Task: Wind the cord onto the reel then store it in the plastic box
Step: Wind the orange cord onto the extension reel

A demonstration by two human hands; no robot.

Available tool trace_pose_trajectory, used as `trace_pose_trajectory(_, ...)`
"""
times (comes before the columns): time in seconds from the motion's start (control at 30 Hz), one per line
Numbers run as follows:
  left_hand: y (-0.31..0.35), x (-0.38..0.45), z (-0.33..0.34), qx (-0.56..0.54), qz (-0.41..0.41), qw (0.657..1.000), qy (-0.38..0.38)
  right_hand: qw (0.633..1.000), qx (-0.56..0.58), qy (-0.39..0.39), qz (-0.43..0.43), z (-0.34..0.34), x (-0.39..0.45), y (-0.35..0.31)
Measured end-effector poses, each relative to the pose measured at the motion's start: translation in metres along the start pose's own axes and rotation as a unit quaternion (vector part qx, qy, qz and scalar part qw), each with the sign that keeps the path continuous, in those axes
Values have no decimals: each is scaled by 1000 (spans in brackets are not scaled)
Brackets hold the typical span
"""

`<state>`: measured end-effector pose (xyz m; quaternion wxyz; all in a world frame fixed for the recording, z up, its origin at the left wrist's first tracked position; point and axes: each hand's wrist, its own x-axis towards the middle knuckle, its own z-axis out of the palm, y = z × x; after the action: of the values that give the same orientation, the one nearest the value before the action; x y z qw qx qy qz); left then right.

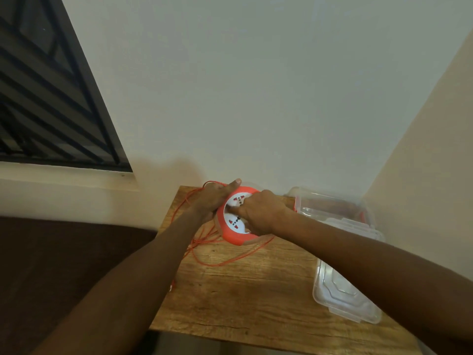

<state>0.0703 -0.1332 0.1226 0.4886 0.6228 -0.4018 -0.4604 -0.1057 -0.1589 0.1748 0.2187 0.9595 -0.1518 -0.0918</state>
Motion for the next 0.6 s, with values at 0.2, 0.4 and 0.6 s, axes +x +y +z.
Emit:
trace_pose_trajectory(0.2,9,2,7,18,19,998,61,969,114,91,198,19,-2,-14)
trace_pose_trajectory(0.4,7,5,2,26,2,999,46,979,42,108,166,20,-8,-21)
trace_pose_trajectory(0.6,20,6,-6,68,10,997,23,992,-46,110,-47,10,-24,4)
